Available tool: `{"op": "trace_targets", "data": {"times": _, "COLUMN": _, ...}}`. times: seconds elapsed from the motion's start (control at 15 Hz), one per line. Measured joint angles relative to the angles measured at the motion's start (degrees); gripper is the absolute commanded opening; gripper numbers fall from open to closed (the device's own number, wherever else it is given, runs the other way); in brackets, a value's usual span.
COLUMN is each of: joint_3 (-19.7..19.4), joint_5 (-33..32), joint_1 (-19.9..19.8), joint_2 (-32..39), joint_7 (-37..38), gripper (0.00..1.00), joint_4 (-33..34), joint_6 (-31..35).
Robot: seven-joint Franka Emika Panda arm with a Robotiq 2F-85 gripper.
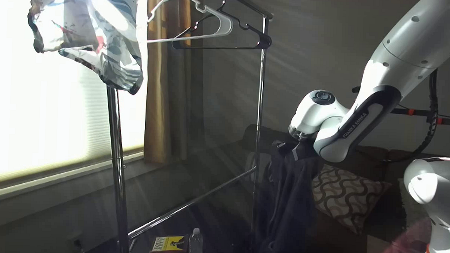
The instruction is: Move the hanger with the rob to the top rod
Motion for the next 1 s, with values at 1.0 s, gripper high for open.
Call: {"op": "trace_targets", "data": {"times": 1.0, "joint_3": -17.7, "joint_5": 4.7, "joint_1": 21.4, "joint_2": 0.3, "joint_7": -12.4, "gripper": 0.02, "joint_4": -0.2, "joint_6": 2.8}}
